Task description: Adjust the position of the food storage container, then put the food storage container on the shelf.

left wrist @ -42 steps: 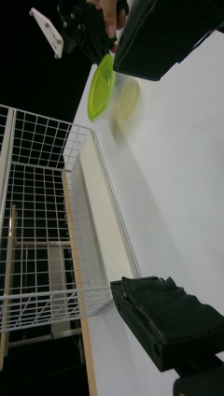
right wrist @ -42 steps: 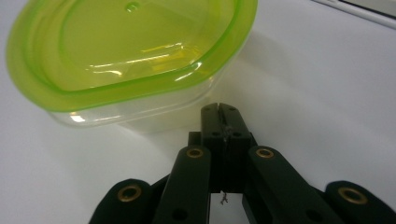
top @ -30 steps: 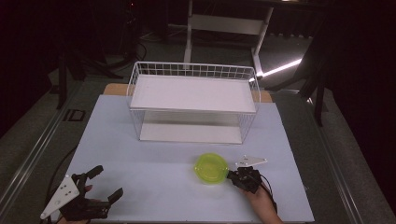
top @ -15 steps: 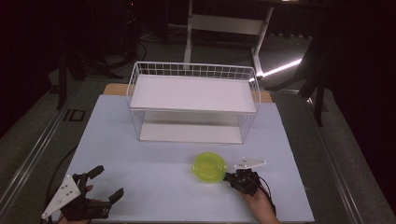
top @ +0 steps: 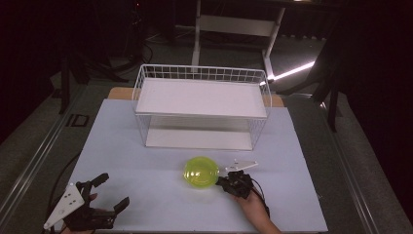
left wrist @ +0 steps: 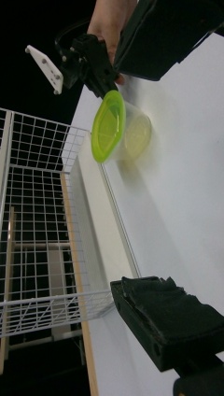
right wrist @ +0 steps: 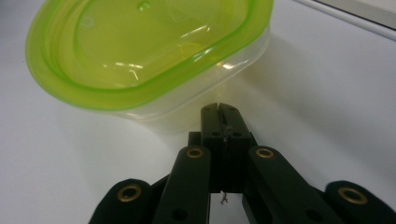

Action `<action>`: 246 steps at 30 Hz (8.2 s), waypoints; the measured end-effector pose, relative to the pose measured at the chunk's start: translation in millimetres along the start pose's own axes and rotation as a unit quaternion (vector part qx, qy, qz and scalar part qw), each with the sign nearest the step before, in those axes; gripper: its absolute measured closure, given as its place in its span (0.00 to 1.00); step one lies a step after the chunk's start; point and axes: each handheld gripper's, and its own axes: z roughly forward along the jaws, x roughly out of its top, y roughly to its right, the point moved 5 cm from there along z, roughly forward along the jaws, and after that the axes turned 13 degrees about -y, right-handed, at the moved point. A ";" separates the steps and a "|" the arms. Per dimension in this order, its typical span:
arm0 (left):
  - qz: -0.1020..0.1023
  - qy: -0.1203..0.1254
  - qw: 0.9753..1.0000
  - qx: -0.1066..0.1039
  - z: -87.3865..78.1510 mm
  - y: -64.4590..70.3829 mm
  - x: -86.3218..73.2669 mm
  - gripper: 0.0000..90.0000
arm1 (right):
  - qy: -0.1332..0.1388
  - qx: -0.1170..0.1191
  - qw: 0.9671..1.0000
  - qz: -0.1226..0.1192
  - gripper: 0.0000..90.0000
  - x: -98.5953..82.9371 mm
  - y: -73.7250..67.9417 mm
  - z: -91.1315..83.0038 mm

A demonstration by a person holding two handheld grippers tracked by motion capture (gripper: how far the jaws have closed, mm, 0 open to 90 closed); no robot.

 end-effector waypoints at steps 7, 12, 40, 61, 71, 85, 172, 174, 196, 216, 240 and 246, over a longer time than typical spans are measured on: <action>0.000 -0.001 1.000 -0.001 0.5 -0.5 -0.1 0.01 | 0.001 0.004 1.000 -0.007 1.00 16.0 -6.5 12.5; 0.001 -0.003 1.000 -0.002 1.3 0.4 -0.2 0.01 | 0.005 0.005 1.000 -0.005 1.00 26.8 -7.1 18.4; 0.034 -0.043 0.998 -0.003 19.3 11.6 0.8 0.01 | 0.076 -0.028 0.995 -0.067 0.24 -2.9 -25.6 -60.6; 0.007 -0.073 0.993 -0.087 68.4 21.2 47.3 0.01 | 0.143 -0.057 0.985 -0.080 0.21 36.4 -39.0 -79.7; -0.023 -0.109 0.988 -0.105 109.3 12.3 58.9 0.01 | 0.132 -0.054 0.990 -0.013 0.21 46.0 -24.5 -70.0; -0.124 -0.193 0.968 -0.103 154.7 2.1 37.6 0.12 | 0.114 -0.010 0.990 0.078 0.26 53.3 -10.7 -44.0; -0.166 -0.194 0.964 -0.080 225.8 -19.2 62.7 0.90 | 0.106 -0.049 0.975 0.189 0.89 86.5 33.2 -18.6; -0.173 -0.190 0.963 -0.084 227.0 -20.3 64.8 0.90 | 0.109 -0.047 0.974 0.195 0.89 88.4 36.0 -18.2; -0.207 -0.144 0.966 -0.063 237.1 -32.7 66.3 0.76 | 0.141 -0.075 0.965 0.206 0.71 102.8 54.6 -4.5; -0.198 -0.131 0.970 -0.052 219.3 -32.8 72.6 0.61 | 0.164 -0.089 0.964 0.191 0.59 94.2 39.7 -20.3; -0.114 -0.139 0.982 -0.050 152.7 -7.6 27.3 0.02 | 0.096 -0.061 0.982 0.149 1.00 82.7 4.7 17.5; -0.115 -0.134 0.983 -0.055 144.7 -5.5 16.7 0.02 | 0.093 -0.067 0.980 0.160 1.00 90.5 11.7 29.8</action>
